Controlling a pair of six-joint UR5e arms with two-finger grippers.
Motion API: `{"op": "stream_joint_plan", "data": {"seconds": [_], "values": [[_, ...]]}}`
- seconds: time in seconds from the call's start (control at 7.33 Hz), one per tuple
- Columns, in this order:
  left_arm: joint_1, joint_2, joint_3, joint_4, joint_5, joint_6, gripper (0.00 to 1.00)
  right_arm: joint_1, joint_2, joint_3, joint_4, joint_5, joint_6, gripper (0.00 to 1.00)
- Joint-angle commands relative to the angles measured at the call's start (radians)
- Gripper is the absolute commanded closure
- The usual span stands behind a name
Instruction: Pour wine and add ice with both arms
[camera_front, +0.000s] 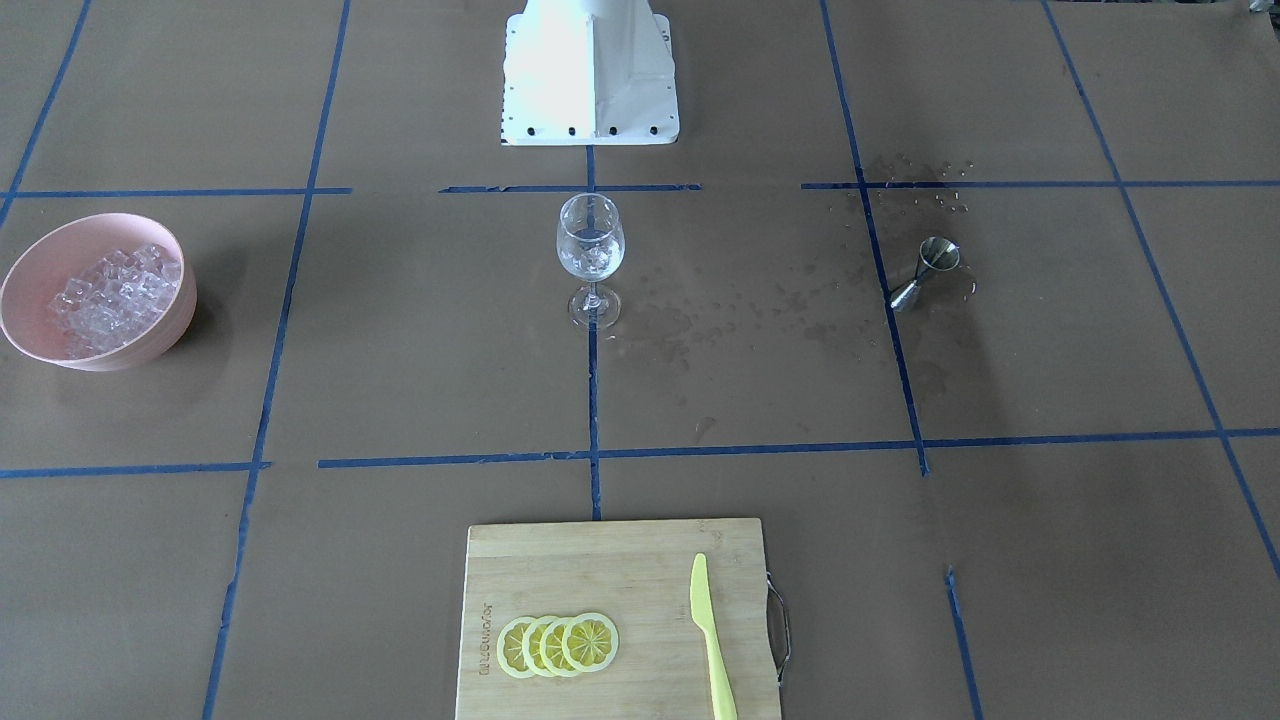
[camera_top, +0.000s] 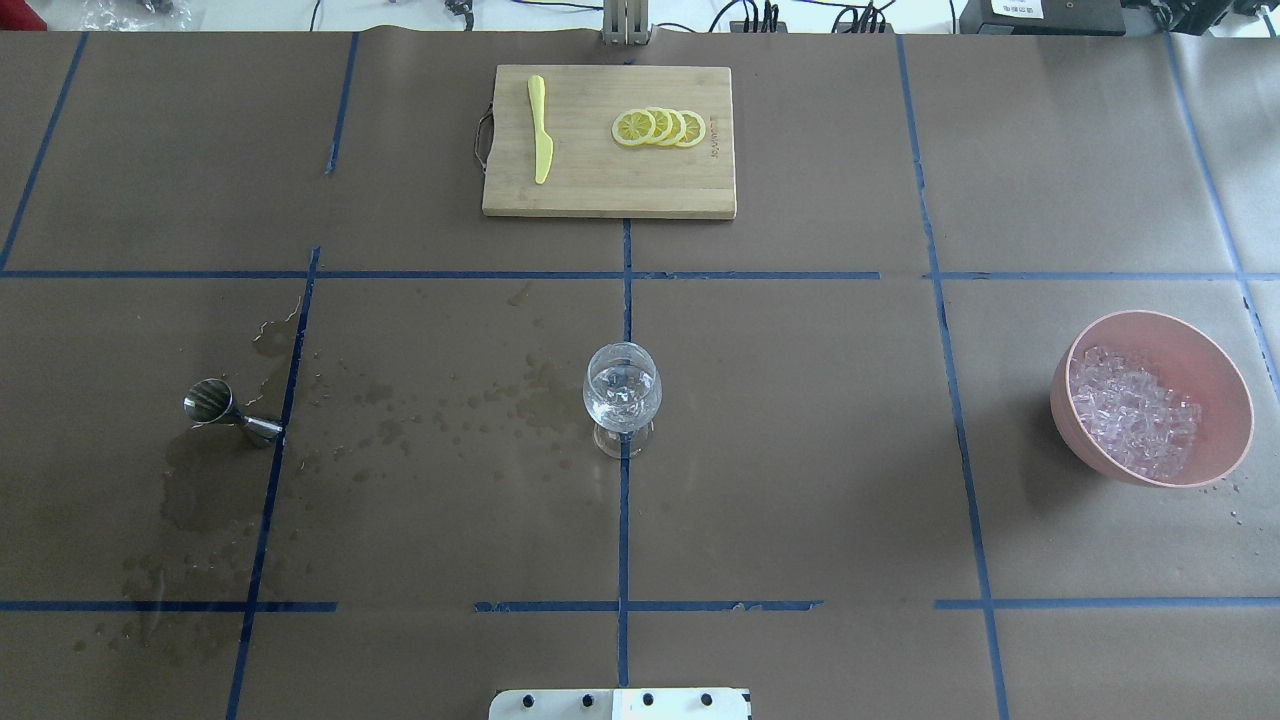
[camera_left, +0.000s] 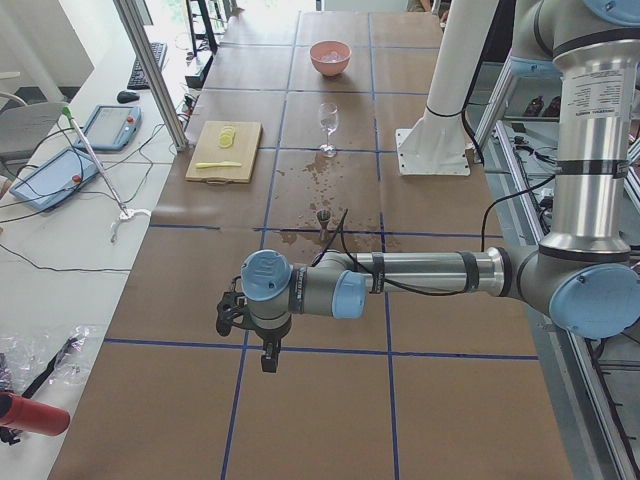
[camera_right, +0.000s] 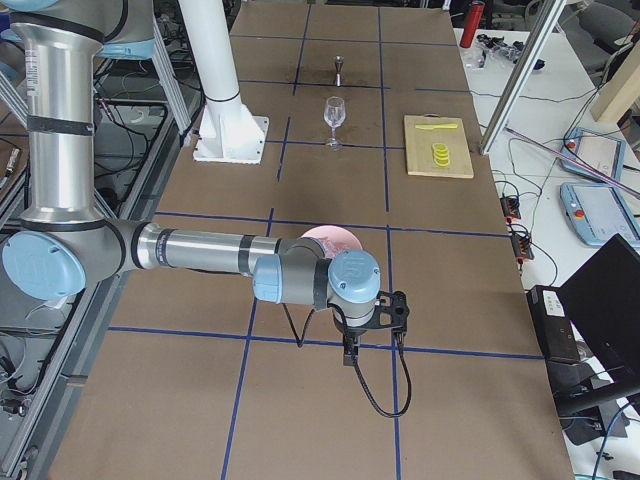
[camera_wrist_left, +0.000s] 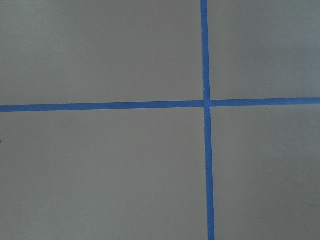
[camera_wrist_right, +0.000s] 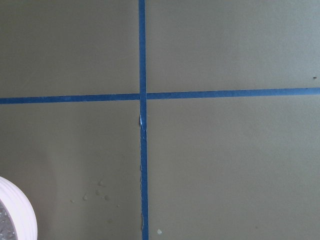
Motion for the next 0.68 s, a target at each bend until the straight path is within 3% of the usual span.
{"op": "stream_joint_plan", "data": {"seconds": [0.0, 0.55], "values": [[0.001, 0.000, 0.006, 0.000, 0.000, 0.000, 0.00, 0.000, 0.000, 0.000, -0.001, 0.000, 0.000, 0.00], [0.002, 0.000, 0.015, -0.002, 0.000, 0.003, 0.00, 0.000, 0.000, 0.000, -0.001, 0.000, 0.000, 0.00]]}}
